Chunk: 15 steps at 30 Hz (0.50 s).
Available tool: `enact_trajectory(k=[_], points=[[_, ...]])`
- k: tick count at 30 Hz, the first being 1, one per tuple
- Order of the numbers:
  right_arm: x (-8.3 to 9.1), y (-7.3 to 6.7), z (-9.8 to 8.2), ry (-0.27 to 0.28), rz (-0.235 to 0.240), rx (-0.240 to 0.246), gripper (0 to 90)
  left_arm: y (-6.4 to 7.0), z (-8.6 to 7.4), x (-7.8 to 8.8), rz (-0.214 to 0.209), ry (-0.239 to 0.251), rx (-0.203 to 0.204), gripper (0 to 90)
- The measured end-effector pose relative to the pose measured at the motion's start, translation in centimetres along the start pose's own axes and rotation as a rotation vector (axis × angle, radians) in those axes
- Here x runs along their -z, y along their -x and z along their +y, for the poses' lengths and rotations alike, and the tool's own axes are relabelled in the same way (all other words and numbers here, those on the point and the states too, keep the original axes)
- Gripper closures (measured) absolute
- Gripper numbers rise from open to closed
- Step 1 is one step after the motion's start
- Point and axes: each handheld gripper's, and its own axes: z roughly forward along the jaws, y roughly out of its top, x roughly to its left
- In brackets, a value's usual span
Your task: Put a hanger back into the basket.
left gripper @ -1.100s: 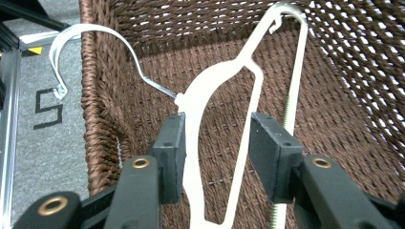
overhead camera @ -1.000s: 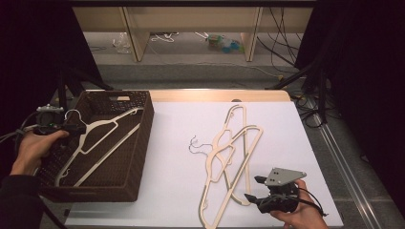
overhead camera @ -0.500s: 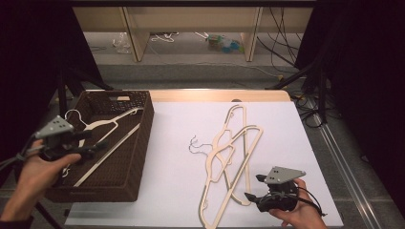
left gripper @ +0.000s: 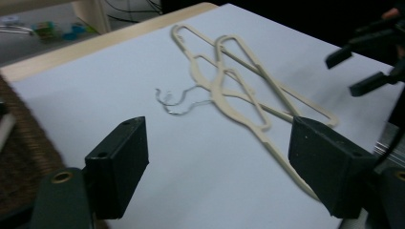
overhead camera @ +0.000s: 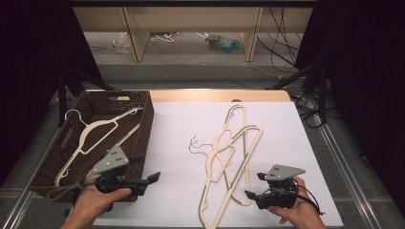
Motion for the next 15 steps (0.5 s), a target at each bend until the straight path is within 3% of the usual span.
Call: enact_trajectory(k=[3,7,9,15], points=[[-0.2,0.2,0.0,0.003,-0.003,-0.001,25.8,1.0,-0.6,-1.2,-0.026,-0.019,-0.014,20.6],[-0.2,0.1,0.0,-0.010,0.005,-0.014,25.8,2.0,-1.9,-2.8,-0.066,-0.021,0.023,19.0],[-0.3,0.0,0.0,-0.010,-0.002,-0.015,25.8,2.3,-2.7,-3.5,-0.074,-0.026,0.013,19.0],[-0.6,0.0,-0.1,-0.020,0.003,-0.001,26.1,2.5,-3.9,-4.1,-0.044,-0.009,-0.001,17.6]])
